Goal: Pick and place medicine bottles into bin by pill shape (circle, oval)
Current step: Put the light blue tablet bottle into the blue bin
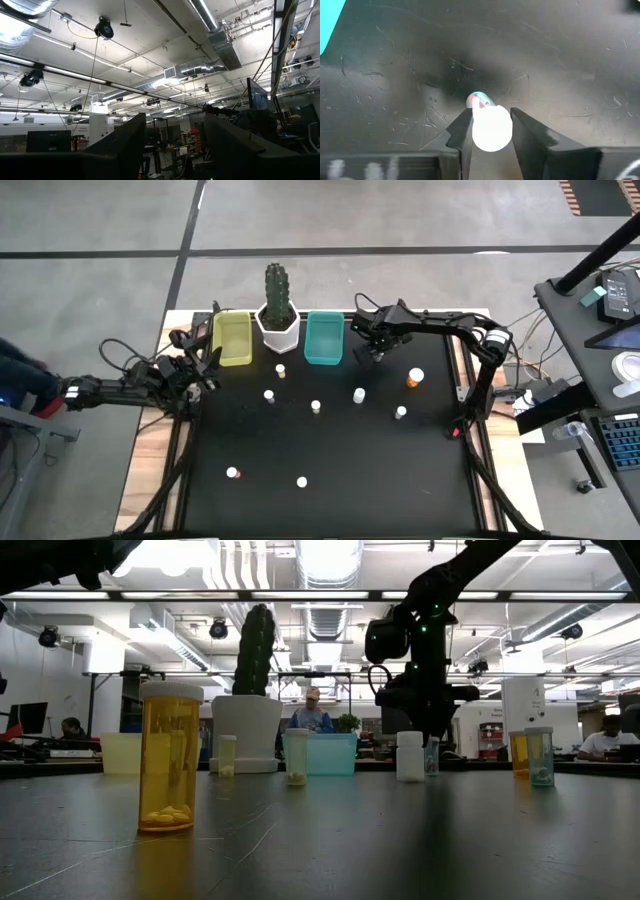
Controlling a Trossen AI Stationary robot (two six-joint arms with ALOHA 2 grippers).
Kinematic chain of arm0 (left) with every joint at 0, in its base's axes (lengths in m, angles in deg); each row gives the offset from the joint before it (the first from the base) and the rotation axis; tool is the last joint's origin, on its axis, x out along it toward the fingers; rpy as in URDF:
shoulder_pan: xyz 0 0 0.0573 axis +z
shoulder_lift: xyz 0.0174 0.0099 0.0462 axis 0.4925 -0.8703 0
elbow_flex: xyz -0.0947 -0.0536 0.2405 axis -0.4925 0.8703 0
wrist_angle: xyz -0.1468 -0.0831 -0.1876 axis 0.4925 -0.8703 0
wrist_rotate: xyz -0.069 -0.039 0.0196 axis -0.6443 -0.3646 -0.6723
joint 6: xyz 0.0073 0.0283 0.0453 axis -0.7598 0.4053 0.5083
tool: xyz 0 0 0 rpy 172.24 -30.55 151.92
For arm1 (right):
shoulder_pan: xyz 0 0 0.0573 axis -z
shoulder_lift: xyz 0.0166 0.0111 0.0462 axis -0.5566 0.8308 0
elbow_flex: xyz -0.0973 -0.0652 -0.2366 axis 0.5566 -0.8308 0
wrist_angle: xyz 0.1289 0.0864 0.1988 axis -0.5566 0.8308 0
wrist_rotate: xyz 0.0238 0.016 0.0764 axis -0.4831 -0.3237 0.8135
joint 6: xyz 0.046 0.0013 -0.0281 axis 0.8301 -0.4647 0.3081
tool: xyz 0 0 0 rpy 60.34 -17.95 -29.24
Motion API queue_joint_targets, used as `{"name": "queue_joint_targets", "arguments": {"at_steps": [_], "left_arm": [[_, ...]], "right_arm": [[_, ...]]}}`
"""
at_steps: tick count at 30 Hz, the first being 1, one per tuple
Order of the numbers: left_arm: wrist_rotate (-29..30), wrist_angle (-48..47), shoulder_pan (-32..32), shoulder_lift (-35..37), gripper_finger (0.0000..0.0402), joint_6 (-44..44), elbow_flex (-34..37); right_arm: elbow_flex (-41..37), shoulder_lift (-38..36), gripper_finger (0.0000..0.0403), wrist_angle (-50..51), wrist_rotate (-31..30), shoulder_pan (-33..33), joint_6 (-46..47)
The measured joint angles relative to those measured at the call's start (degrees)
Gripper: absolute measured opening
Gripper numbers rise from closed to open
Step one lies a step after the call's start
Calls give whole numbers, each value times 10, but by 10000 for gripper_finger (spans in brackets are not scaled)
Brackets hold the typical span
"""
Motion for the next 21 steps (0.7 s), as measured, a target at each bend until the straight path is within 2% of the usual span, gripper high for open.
{"name": "queue_joint_targets", "arguments": {"at_steps": [9,21], "left_arm": [[0,0,0,0,187,0,0],[0,0,0,0,187,0,0]], "right_arm": [[22,0,112,27,2,0,0],[215,-1,111,135,-1,0,-30]]}}
